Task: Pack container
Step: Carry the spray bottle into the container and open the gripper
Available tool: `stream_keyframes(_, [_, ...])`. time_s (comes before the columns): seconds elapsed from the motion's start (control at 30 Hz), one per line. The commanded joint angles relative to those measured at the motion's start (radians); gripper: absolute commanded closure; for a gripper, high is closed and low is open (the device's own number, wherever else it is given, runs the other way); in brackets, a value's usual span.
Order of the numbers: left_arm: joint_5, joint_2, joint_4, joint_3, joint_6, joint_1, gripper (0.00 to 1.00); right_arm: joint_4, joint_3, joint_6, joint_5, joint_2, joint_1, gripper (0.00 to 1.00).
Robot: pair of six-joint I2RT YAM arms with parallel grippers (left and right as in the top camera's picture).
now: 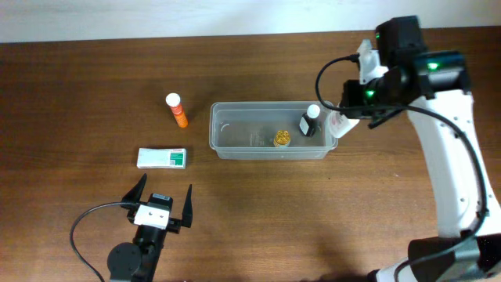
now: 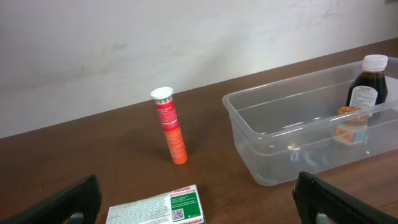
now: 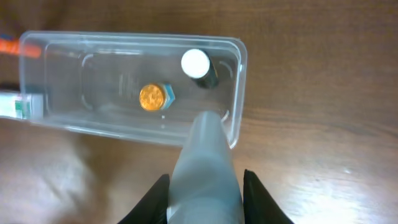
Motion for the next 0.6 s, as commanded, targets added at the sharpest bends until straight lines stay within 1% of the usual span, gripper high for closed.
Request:
stream_keyframes(0.0, [-0.007, -0.007, -0.005, -0.002, 0.016, 0.005, 0.01, 0.053, -0.081, 0.089, 0.008, 0.001, 0.015, 0.76])
stream_keyframes(0.23, [-0.007, -0.007, -0.005, -0.002, 0.016, 0.005, 0.01, 0.166, -0.200, 0.116, 0.008, 0.002, 0.050, 0.76])
stream_keyframes(0.47, [-0.007, -0.007, -0.005, -0.002, 0.016, 0.005, 0.01, 0.243, -0.232, 0.116, 0.019, 0.005, 0.100, 0.76])
stream_keyframes(0.57, [-0.007, -0.007, -0.005, -0.002, 0.016, 0.005, 0.01, 0.259, -0.232, 0.117, 0.084, 0.005, 0.114, 0.76])
